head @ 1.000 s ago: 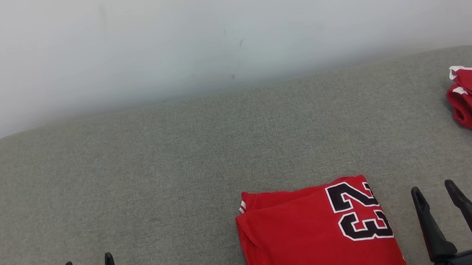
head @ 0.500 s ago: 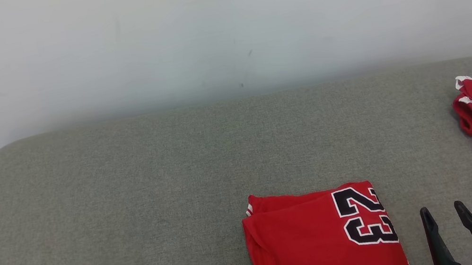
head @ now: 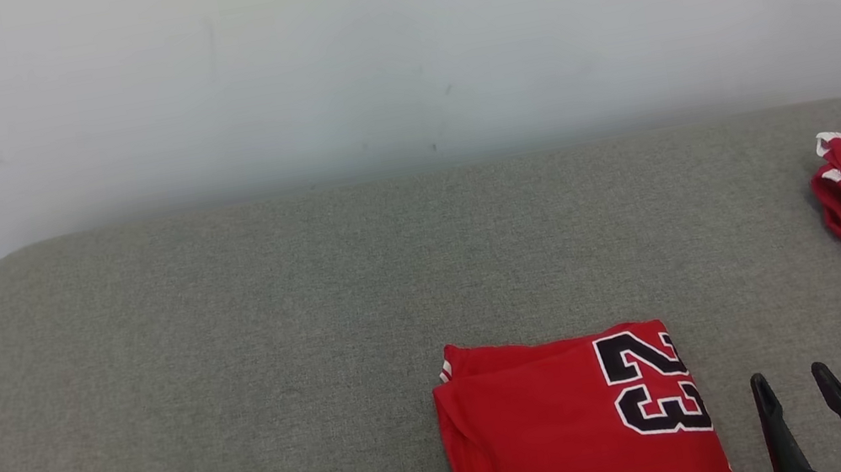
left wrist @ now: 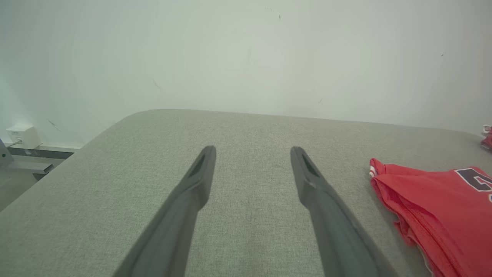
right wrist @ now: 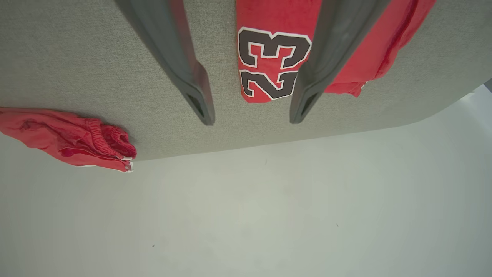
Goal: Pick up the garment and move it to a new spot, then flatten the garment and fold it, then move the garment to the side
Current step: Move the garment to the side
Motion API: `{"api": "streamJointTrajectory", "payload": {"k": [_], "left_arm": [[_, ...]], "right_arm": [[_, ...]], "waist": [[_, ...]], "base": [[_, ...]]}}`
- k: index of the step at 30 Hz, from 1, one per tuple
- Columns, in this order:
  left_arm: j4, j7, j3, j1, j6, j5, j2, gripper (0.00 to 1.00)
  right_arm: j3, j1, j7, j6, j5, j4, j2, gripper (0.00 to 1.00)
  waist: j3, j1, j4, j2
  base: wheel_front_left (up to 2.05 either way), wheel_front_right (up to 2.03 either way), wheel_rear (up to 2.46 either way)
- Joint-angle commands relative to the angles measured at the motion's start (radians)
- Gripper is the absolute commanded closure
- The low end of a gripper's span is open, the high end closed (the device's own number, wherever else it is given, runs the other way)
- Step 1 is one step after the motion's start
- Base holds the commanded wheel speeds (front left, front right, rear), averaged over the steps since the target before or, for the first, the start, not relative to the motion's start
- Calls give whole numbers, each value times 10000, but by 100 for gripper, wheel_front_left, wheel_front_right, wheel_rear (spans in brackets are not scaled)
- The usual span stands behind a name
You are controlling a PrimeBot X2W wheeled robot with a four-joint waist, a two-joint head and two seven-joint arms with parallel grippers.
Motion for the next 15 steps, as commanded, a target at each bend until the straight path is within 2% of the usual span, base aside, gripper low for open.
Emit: {"api": "streamJointTrajectory", "payload": {"k": [1, 9, 15], "left_arm": [[-25, -4, 26, 126, -12, 17, 0, 0], [29, -3, 77, -69, -18, 100, -29, 0], [66, -3, 7, -240, -15, 149, -54, 0]], "right_arm": [[-27, 30, -44, -25, -8, 20, 5, 0], [21, -338, -10, -26, -99, 314, -63, 0], [128, -1306, 667, -26, -189, 965, -279, 0]], "waist": [[11, 0, -4, 0], [128, 0, 40, 0], [359, 0, 175, 0]], "base": [[0, 0, 0], [0, 0, 0], [0, 0, 0]]}}
